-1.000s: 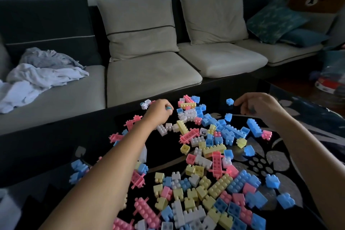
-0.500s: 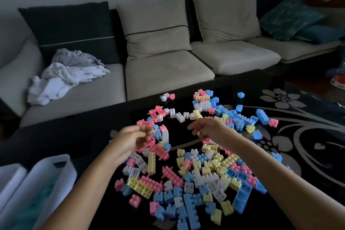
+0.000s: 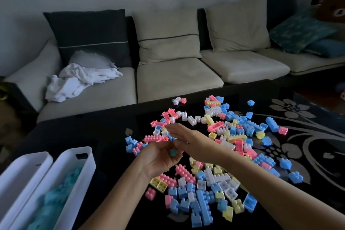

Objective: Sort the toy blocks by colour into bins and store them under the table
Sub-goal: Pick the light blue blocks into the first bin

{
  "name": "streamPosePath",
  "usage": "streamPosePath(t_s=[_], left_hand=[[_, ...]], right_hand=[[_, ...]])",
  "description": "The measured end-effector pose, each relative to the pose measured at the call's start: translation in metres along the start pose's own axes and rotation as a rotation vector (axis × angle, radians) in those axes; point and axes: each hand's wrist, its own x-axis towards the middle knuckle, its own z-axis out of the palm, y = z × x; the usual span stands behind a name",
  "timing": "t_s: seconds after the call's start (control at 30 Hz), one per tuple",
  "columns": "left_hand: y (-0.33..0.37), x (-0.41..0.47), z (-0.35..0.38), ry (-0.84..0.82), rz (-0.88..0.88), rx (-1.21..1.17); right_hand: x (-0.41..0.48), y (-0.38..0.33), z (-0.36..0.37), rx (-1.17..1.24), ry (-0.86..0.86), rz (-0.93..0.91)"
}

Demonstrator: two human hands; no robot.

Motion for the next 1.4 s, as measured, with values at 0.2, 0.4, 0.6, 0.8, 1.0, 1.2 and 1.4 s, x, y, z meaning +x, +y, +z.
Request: streamPosePath(t_s=[0.2, 0.4, 0.6, 0.8, 1.0, 1.2, 1.4], left_hand=[[0.027, 0.016, -0.021, 0.042, 0.005, -0.102], [0.079, 0.046, -0.048, 0.452, 0.356, 0.263], [0.109, 0.072, -0.074, 0.792, 0.644, 0.634], [0.115, 0.067, -0.101, 0.999, 0.87, 1.288], [0.118, 0.072, -0.114, 0.946, 0.721, 1.55], [0.108, 0.072, -0.109, 0.936, 0.649, 1.769], [0.092, 0.068, -0.099, 0.946, 0.589, 1.813]], right_hand=[[0.062, 0.017, -0.013, 0.133, 0.006, 0.012], [0.164, 0.059, -0.04, -0.454, 0.115, 0.111], [0.242, 0.112, -0.052, -0.787, 0.062, 0.256], [0.252, 0.145, -0.072, -1.067, -0.009, 0.284], [0.241, 0.149, -0.073, -0.852, 0.026, 0.185], [0.224, 0.125, -0.062, -0.882, 0.016, 0.171], [0.191, 0.117, -0.055, -0.952, 0.0, 0.123]])
